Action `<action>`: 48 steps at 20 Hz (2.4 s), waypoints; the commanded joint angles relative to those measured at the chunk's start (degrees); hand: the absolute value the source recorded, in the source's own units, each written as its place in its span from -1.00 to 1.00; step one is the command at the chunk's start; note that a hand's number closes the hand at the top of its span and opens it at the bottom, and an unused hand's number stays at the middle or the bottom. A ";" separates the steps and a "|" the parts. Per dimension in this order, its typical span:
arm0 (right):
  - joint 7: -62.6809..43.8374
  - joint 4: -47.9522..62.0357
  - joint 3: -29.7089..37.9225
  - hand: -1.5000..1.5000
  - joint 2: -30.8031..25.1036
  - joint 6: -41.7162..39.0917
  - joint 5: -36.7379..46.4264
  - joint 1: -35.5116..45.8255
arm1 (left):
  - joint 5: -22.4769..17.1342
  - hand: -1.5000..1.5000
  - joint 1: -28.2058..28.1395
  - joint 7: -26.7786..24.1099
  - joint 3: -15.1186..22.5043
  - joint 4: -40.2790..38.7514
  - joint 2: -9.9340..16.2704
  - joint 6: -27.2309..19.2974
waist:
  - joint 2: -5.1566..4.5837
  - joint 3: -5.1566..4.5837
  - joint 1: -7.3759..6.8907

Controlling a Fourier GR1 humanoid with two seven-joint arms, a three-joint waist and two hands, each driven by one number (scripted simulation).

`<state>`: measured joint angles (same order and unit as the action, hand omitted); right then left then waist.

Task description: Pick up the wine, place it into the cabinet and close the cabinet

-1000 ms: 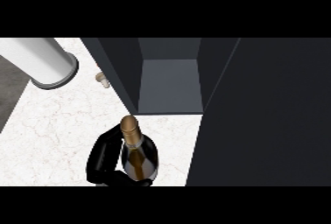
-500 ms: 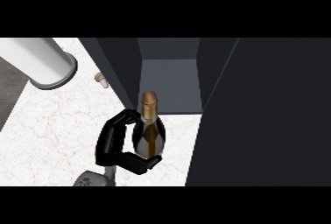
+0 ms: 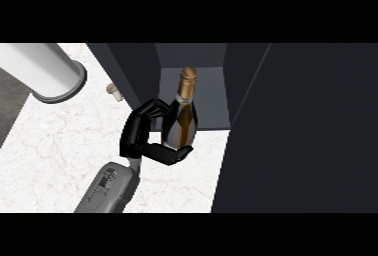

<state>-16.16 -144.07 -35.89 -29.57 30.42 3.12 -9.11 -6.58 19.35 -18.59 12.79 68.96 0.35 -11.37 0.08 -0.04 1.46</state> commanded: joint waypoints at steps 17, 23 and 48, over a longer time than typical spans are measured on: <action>1.07 -10.49 0.95 -1.00 -1.40 -2.44 -3.43 -6.31 | -13.48 1.00 24.13 -4.96 0.04 -27.70 -0.35 -4.51 | -0.35 -0.02 1.35; 2.36 -9.50 0.24 -1.00 -1.00 -3.54 -4.46 -6.13 | -14.41 1.00 30.35 -6.20 2.98 -37.76 -0.34 -8.12 | -0.70 -0.03 2.74; 11.79 -6.13 0.31 -1.00 -0.72 -7.93 -7.70 -10.96 | -18.46 1.00 44.67 -11.05 -4.61 -59.93 1.75 -12.19 | -1.98 0.00 5.14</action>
<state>-2.43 -143.09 -34.93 -29.43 23.50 -0.64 -17.71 -25.51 61.85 -28.81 8.69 10.95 1.40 -22.15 -1.78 -0.07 6.29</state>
